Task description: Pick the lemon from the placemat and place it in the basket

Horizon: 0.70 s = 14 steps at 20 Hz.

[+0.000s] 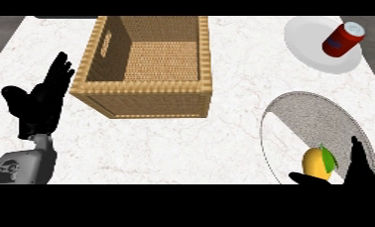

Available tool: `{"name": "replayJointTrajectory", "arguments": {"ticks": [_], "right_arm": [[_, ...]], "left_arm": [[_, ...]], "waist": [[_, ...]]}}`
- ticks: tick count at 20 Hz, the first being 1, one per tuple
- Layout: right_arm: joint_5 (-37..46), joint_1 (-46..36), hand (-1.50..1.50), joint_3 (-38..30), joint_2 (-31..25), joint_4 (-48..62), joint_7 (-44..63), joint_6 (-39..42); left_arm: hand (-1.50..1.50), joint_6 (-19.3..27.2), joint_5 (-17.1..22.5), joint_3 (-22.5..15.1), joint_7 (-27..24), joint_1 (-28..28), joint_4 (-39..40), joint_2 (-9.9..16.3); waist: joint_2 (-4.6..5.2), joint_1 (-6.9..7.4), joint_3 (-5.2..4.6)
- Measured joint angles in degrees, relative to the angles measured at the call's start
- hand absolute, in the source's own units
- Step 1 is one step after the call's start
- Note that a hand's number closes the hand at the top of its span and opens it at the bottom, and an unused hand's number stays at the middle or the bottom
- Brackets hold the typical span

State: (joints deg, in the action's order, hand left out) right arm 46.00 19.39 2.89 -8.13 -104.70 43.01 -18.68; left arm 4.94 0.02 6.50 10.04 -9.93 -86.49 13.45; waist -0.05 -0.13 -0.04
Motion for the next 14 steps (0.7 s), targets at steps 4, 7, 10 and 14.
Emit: {"name": "replayJointTrajectory", "arguments": {"ticks": [4, 7, 10, 14], "right_arm": [[-0.37, -1.09, -1.50, -1.29, 0.26, 1.60, -0.94, 0.98], [-2.17, -2.14, 1.50, -2.09, 0.11, 3.99, -3.17, 1.56], [-3.60, -2.10, 1.50, -1.29, -0.53, 3.67, -4.15, 4.32], [-4.67, -1.33, 1.50, -1.10, -1.74, 4.43, -7.59, 5.67]], "left_arm": [[0.00, -0.22, -0.40, 0.25, 0.38, 0.25, -0.43, -0.55], [0.00, -0.22, -0.60, 0.27, 0.55, -0.72, 0.12, -0.87], [0.00, -0.06, -0.99, 0.05, 0.12, -0.18, 0.12, -1.34], [0.00, -0.35, -0.93, 0.40, 0.06, -0.53, 0.43, -1.15]], "waist": [[-0.11, -0.07, -0.18], [-0.34, -0.16, -0.59], [-0.45, -0.16, -0.78], [-0.63, -0.19, -1.12]]}}
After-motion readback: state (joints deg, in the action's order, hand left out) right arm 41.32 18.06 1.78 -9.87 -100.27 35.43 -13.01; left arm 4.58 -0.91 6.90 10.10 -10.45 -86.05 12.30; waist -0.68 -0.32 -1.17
